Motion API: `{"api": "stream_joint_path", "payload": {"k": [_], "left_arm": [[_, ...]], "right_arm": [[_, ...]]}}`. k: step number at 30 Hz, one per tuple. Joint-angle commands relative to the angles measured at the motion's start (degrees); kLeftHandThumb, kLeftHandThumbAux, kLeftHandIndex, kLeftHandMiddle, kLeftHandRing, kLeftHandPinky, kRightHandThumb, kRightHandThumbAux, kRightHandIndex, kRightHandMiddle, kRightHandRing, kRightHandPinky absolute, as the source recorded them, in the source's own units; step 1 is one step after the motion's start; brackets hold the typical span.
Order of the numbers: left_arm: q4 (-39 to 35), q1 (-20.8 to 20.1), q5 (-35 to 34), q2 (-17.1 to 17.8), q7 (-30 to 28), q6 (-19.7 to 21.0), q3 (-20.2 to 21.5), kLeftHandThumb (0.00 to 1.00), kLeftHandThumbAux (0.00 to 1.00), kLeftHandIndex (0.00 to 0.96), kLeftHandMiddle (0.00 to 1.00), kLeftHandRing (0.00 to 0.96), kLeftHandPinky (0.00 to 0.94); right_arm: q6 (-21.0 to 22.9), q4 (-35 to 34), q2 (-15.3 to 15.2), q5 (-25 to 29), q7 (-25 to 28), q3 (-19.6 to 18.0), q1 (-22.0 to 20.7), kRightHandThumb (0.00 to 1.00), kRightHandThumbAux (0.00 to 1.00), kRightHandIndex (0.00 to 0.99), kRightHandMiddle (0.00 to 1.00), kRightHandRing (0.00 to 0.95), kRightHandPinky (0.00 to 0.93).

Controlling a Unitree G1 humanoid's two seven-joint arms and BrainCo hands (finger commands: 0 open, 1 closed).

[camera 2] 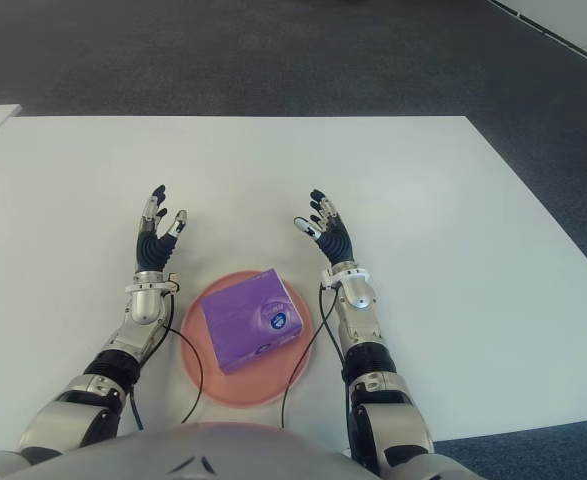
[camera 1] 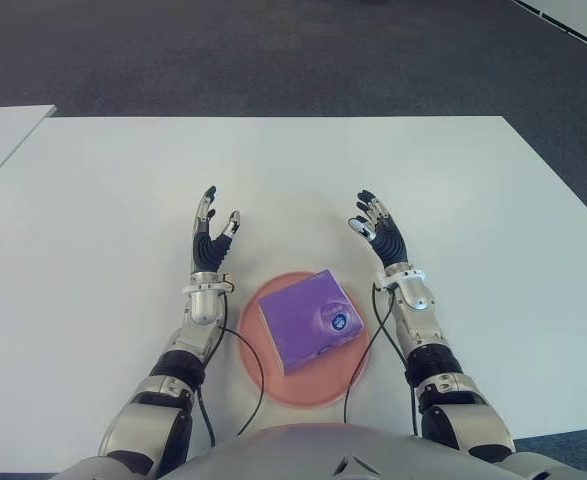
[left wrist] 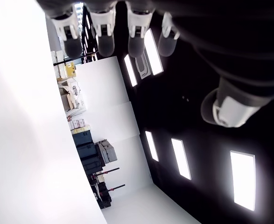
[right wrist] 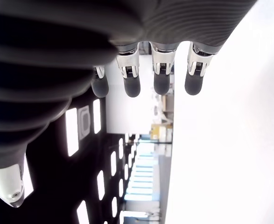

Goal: Put the tissue paper into the plate.

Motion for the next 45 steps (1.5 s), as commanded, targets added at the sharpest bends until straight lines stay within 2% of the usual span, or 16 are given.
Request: {"api": "stream_joint_path", "payload": {"k": [1, 9, 19, 27, 33, 45], "left_arm": [[2.2, 3.9, 0.0, 0.4, -0.7, 0.7, 0.1, 0.000, 0.474, 0.000, 0.000, 0.000, 0.000], [1.5, 4.1, -0.2, 0.3, -0.8, 0.7, 0.1, 0.000, 0.471, 0.000, 0.000, 0.000, 0.000], [0.3, 4.6, -1.1, 0.0, -1.8, 2.1, 0.2, 0.000, 0.456, 0.000, 0.000, 0.000, 0.000], [-1.6, 5.3, -1.6, -0.1, -3.0, 3.0, 0.1, 0.000, 0.443, 0.000, 0.000, 0.000, 0.000], [-2.9, 5.9, -2.9, -0.4, -5.1, 3.9, 0.2, 0.000, 0.433, 0.000, 0.000, 0.000, 0.000], [-4.2, 6.5, -3.0, 0.0, -6.5, 3.6, 0.2, 0.000, 0.410, 0.000, 0.000, 0.000, 0.000]], "right_arm": [[-2.0, 3.9, 0.0, -2.3, -1.2, 1.1, 0.9, 0.000, 0.554, 0.000, 0.000, 0.000, 0.000], [-1.0, 9.5, -0.6, -4.9, -3.7, 1.9, -0.5, 0.000, 0.559, 0.000, 0.000, 0.000, 0.000], [0.5, 15.1, -1.0, -4.3, -3.9, 1.2, -1.9, 0.000, 0.548, 0.000, 0.000, 0.000, 0.000], [-1.4, 17.0, -0.1, -2.4, -2.6, 0.0, -0.5, 0.000, 0.546, 0.000, 0.000, 0.000, 0.000], [-2.6, 17.6, 0.1, -1.6, -2.4, -0.6, -0.2, 0.000, 0.579, 0.000, 0.000, 0.000, 0.000], [-6.3, 17.0, 0.9, -1.4, -3.7, -1.5, 1.9, 0.000, 0.611, 0.000, 0.000, 0.000, 0.000]]}}
